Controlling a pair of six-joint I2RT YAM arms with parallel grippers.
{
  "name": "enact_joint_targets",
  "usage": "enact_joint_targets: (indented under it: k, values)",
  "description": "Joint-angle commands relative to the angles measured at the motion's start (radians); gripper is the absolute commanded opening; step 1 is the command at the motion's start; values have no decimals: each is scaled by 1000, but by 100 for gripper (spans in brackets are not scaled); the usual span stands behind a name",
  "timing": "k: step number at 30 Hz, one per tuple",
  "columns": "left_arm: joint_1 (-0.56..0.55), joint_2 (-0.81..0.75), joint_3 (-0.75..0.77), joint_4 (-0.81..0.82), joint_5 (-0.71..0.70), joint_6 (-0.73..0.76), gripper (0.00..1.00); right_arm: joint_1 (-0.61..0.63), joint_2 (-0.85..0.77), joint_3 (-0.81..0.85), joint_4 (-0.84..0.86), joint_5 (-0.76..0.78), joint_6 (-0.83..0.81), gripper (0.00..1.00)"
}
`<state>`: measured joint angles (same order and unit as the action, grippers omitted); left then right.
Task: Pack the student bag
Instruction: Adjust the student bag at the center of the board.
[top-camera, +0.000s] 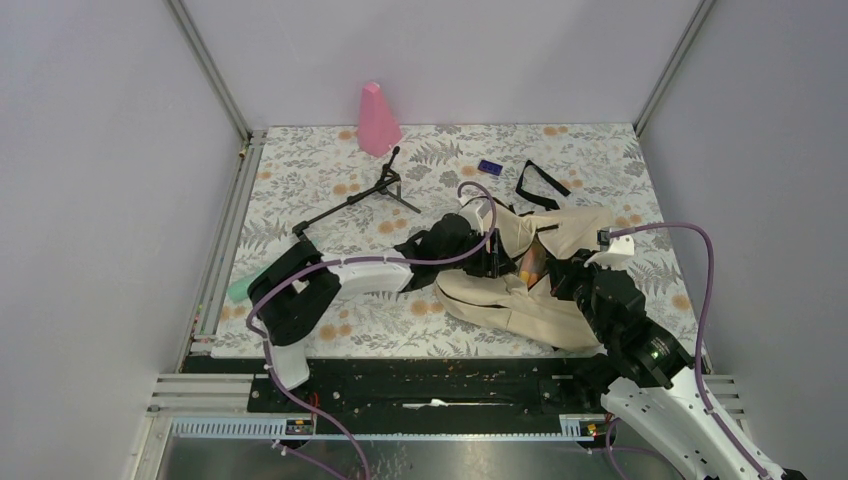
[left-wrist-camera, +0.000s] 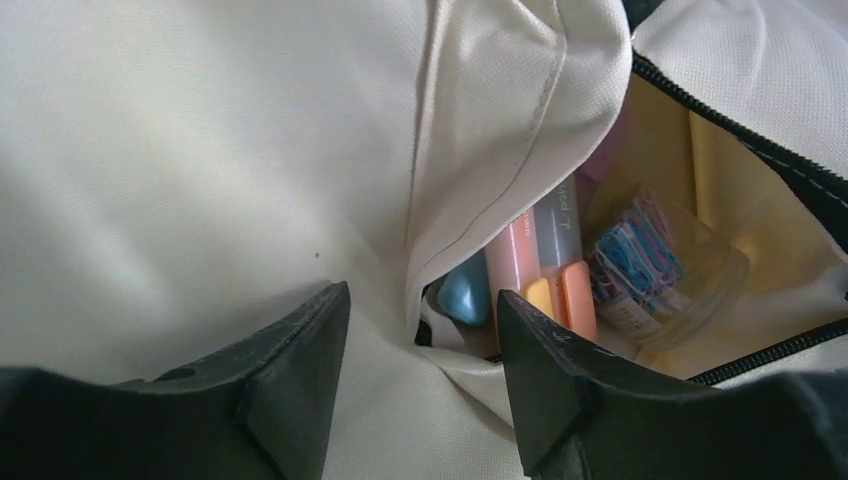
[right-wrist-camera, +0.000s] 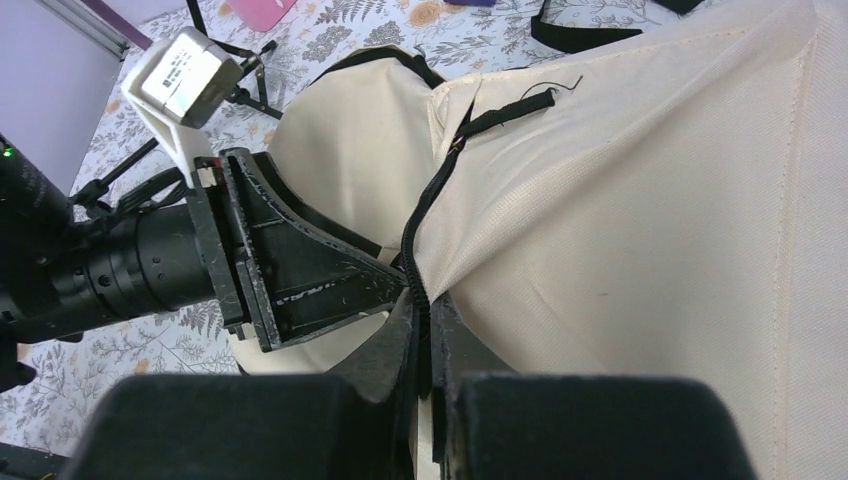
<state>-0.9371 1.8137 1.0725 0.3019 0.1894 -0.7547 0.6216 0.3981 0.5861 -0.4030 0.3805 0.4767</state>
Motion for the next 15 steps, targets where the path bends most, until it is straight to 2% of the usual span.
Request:
enact_joint_targets:
  k: [1, 4, 6, 8, 15]
  values:
    - [-7, 42, 42, 123, 121, -54, 53, 2, -12, 31, 104, 1, 6, 0]
    - [-15, 61, 49, 175, 167, -88, 37, 3, -3, 26, 102, 1, 1, 0]
    - [-16, 55, 43, 189, 170, -100, 15, 3, 2, 26, 98, 0, 0, 0]
    - [-12, 21, 30, 167, 135, -84, 1, 2, 7, 31, 83, 2, -5, 0]
    - [16, -189, -13, 39, 33, 29, 0, 2, 105, 92, -5, -74, -38, 0]
